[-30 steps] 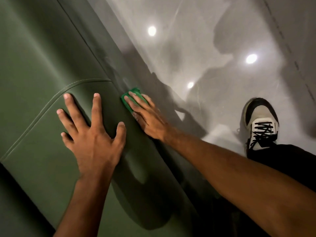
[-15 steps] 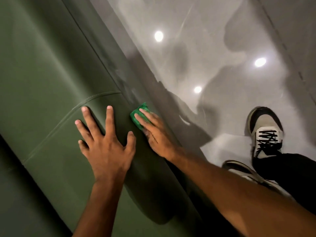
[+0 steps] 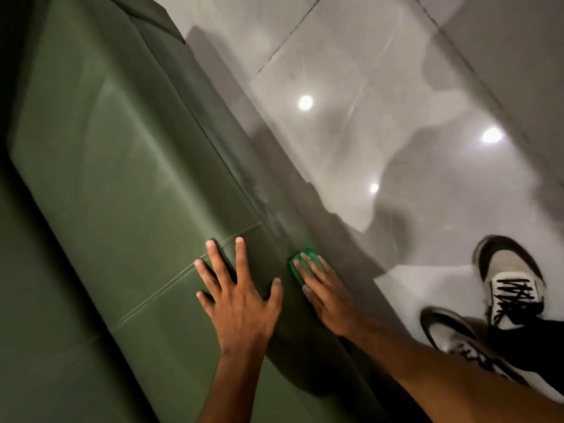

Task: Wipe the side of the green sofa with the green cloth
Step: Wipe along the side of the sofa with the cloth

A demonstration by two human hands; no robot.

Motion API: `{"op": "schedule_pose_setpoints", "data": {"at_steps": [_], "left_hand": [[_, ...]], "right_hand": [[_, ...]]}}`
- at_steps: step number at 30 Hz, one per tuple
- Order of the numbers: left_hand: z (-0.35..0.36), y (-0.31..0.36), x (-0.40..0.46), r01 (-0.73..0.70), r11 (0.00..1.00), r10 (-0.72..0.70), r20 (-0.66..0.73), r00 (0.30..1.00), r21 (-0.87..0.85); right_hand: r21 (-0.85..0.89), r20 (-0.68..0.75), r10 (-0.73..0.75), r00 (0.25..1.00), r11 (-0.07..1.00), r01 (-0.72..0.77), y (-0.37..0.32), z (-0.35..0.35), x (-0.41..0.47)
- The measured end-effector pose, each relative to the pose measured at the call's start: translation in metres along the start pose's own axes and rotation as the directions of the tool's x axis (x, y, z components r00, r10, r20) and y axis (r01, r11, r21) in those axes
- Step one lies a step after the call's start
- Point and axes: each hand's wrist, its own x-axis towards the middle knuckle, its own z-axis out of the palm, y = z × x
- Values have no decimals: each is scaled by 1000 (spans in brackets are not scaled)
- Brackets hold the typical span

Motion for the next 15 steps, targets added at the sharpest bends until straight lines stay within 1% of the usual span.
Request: {"op": "schedule_pose_setpoints", "data": {"at_steps": [1,2,4,5,6,7,9,10,11,12,15], "left_hand": [[1,-3,8,-9,1000,9,-29,1000,-17],[2,-7,16,-24,999,21,-66,998,-41],[5,-13,29,-64,993,51,-138,989,-95],[7,-15,34,-81,991,64,-156,986,-106],[9,-16,36,-92,990,73,-163,984,-108],[11,-16,36,-103,988,82,-173,981,-114],[14,-16,36,-116,986,89,-209,974,-121],[14,-17,37,-114,986,84,-228,970,-123],[15,-18,38,-107,986,76,-235,969,-125],[14,-18,38,-95,987,63,-233,970,-129],[6,-10,36,-69,988,39,-214,976,-135]], "right_hand": [[-9,8,-42,999,999,42,4,0,13],[-9,-17,-83,996,997,83,10,2,27],[-9,-121,-141,983,990,141,25,10,47],[27,-199,-124,972,991,132,34,17,55],[94,-257,-53,965,992,79,41,23,60],[178,-281,48,959,984,3,46,26,65],[321,-244,251,937,932,-167,54,32,70],[354,-216,328,920,904,-239,55,36,70],[364,-207,374,904,887,-283,56,41,67],[365,-209,388,897,882,-297,56,45,61],[313,-244,291,925,927,-208,43,52,38]]}}
